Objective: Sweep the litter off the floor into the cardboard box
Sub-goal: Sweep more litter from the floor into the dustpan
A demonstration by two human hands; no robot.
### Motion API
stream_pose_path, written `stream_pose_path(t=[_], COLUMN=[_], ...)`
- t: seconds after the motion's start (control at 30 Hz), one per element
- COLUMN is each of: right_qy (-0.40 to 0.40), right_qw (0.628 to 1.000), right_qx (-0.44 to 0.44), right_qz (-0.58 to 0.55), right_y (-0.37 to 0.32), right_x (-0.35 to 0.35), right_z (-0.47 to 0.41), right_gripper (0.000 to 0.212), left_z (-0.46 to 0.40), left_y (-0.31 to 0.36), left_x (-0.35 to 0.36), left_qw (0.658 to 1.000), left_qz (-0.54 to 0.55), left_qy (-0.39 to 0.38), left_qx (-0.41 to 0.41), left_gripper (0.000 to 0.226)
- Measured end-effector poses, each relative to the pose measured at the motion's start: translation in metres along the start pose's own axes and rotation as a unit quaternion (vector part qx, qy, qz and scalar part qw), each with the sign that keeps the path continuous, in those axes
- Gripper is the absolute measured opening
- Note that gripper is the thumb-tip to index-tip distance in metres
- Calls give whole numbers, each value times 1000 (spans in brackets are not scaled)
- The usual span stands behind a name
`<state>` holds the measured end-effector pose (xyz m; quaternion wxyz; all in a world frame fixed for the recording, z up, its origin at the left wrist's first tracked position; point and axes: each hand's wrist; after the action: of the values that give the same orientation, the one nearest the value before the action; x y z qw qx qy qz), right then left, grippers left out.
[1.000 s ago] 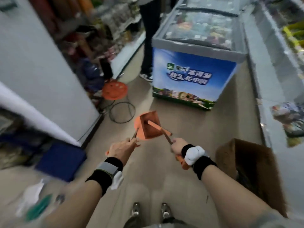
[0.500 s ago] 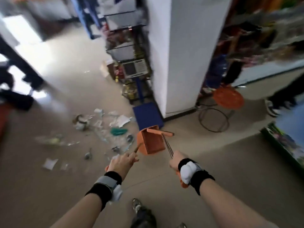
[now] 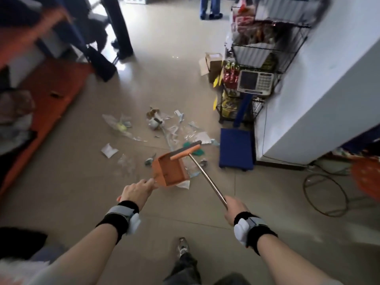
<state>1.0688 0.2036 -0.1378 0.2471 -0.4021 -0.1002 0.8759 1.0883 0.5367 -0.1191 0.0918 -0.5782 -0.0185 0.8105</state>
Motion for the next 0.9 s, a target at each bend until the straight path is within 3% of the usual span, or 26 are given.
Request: stream_pose_path(t=[0.27,0.37,0.7,0.9], right_qy=[28,30,-7,-27], right_qw=[1000,1000,999,997], right_qx=[-10,-9,-44,-70], right_qz=[0,-2,20,31], right_y=[-34,-44,-70,-61], right_x=[-33,-47,-71,-61], right_z=[-89,-130,-276,-333], right_gripper=[19,24,26,38], left_z=[-12,-13,-71,-131], left_y=[-35,-31,46,94], left_x=[33,43,41,33], left_qw=[992,986,947,947], left_qz=[72,95,142,120], left_qy=[-36,-51,-118,-117], left_qx=[-96,-129,-264,-273], left_gripper=[21,22,29,35])
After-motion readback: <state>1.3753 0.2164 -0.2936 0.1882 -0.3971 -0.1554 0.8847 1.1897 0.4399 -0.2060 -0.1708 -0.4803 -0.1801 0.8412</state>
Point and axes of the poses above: each hand's wrist, its own z-axis away from the middle knuckle, its own x-axis out of the palm, y = z × x, and after that the axes turned 12 degrees about -z, right-handed
